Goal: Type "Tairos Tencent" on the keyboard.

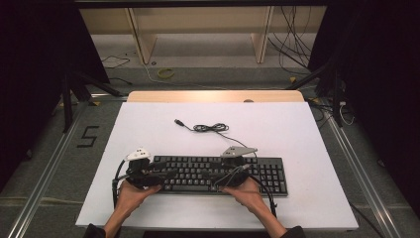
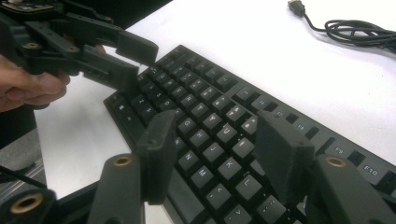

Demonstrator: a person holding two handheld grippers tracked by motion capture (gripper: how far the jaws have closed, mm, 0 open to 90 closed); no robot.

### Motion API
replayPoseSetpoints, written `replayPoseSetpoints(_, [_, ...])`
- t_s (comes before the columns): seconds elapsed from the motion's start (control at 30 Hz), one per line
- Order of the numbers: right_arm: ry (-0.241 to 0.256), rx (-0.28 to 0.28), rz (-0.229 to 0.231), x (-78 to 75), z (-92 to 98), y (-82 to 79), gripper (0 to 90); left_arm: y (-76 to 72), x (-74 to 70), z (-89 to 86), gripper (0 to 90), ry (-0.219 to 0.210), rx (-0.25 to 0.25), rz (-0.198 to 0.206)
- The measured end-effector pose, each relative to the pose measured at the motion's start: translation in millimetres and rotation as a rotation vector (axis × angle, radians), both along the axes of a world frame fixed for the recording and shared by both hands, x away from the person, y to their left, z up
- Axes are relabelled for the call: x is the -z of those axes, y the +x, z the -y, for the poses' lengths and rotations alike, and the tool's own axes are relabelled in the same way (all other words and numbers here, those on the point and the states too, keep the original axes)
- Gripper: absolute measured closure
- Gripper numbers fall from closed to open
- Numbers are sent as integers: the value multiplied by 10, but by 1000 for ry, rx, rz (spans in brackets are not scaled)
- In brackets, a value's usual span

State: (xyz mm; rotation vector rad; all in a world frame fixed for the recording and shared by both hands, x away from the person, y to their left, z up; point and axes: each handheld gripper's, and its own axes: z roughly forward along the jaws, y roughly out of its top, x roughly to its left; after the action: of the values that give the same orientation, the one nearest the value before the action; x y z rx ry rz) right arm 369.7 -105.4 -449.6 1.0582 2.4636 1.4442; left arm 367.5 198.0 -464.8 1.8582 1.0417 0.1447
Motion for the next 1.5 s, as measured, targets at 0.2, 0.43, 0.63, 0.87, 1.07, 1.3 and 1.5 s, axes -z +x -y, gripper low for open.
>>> replayPoseSetpoints(0.2, [12, -4, 4, -3, 52, -46, 441, 71, -9, 43, 469, 26, 13, -13])
replayPoseSetpoints(0.43, [17, 4, 7, 7, 111, -75, 419, 150, 7, 104, 564, 61, 36, -35])
replayPoseSetpoints(0.63, [17, 6, 8, 11, 139, -92, 414, 196, 25, 161, 660, 102, 57, -43])
replayPoseSetpoints(0.87, [18, 5, 10, 15, 146, -102, 402, 224, 44, 234, 786, 145, 81, -36])
replayPoseSetpoints(1.07, [19, 8, 11, 20, 143, -110, 388, 252, 49, 268, 853, 158, 85, -42])
replayPoseSetpoints(1.3, [18, 6, 12, 19, 141, -120, 382, 283, 65, 315, 890, 184, 94, -46])
replayPoseSetpoints(1.5, [19, 8, 10, 23, 148, -118, 378, 297, 77, 341, 890, 192, 105, -54])
